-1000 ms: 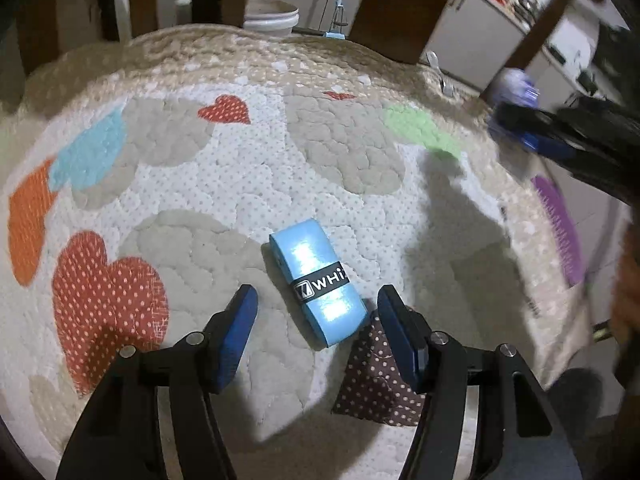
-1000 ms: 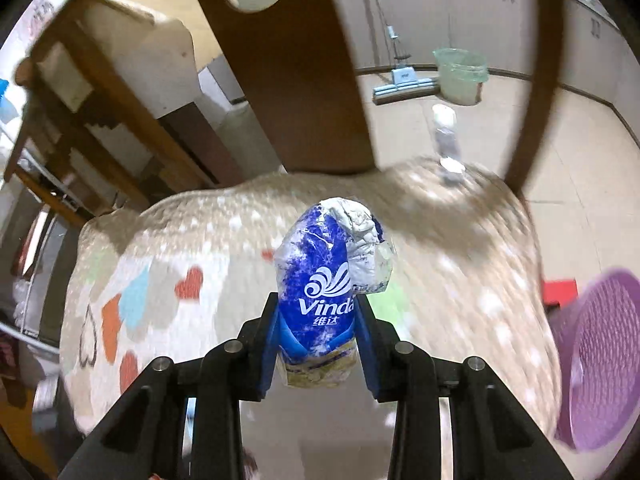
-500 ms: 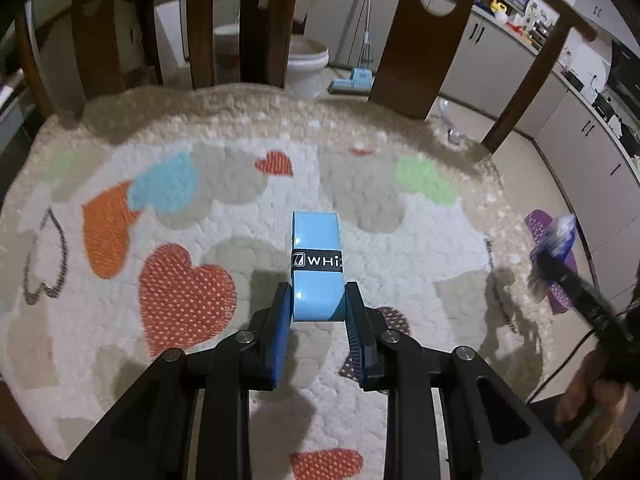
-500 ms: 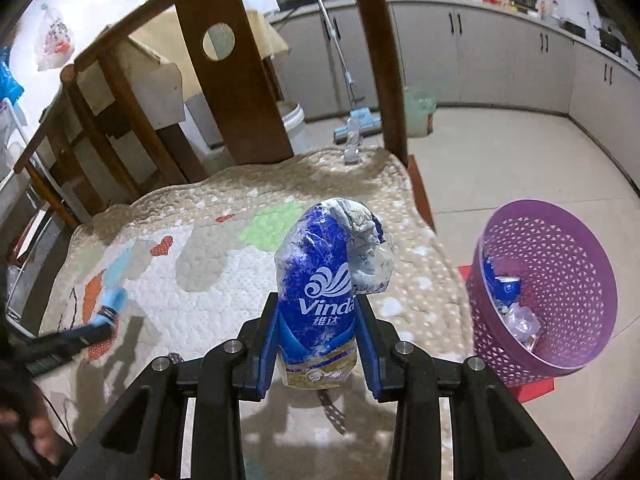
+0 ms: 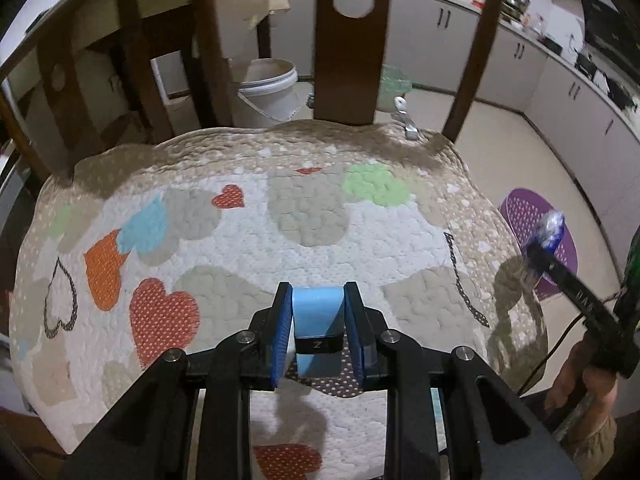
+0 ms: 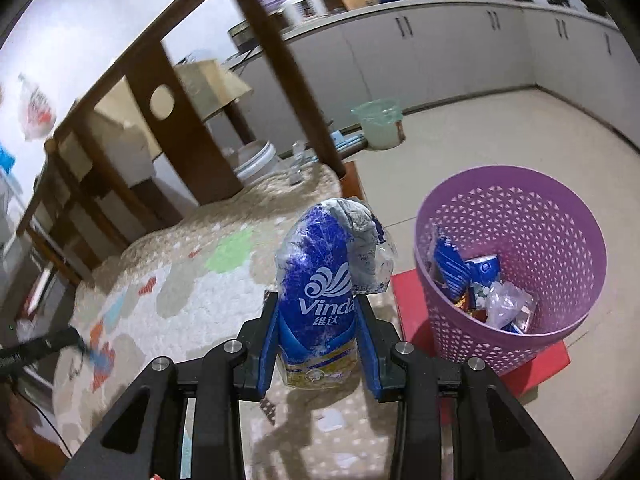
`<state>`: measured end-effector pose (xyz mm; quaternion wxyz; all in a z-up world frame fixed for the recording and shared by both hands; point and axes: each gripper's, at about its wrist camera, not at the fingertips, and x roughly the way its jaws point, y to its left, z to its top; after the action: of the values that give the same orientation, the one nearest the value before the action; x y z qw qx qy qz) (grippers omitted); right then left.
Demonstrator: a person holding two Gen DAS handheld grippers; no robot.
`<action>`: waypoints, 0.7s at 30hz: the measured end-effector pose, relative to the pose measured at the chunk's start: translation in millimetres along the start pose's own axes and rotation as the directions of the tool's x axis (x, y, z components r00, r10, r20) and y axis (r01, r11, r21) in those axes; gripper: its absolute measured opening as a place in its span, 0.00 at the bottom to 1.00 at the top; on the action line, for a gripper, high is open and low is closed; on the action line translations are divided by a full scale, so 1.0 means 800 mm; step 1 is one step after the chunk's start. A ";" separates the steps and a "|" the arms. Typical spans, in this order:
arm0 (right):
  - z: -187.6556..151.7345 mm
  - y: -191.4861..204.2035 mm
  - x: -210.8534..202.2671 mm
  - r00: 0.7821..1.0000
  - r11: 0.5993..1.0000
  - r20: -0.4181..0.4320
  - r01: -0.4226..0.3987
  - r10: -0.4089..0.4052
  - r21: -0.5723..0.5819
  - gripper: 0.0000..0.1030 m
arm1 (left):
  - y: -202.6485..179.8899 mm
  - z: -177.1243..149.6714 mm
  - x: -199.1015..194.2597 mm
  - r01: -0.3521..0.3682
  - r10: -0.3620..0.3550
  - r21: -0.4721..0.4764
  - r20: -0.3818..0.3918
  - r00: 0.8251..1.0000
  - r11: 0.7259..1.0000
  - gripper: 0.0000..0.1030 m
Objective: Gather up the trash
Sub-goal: 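Hold the tape roll and Vinda pack above the mat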
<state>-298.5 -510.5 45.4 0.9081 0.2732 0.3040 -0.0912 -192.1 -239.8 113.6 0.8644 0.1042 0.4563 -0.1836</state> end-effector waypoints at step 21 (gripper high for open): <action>-0.006 -0.001 -0.008 0.999 0.999 -0.010 -0.045 0.045 -0.016 0.37 | -0.057 -0.005 -0.009 0.000 -0.005 0.134 0.032 0.999 0.991 0.23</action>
<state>-306.4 -508.4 45.5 0.9106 0.2733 0.3028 -0.0668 -217.5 -278.2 116.7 0.8626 0.1586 0.4288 -0.2166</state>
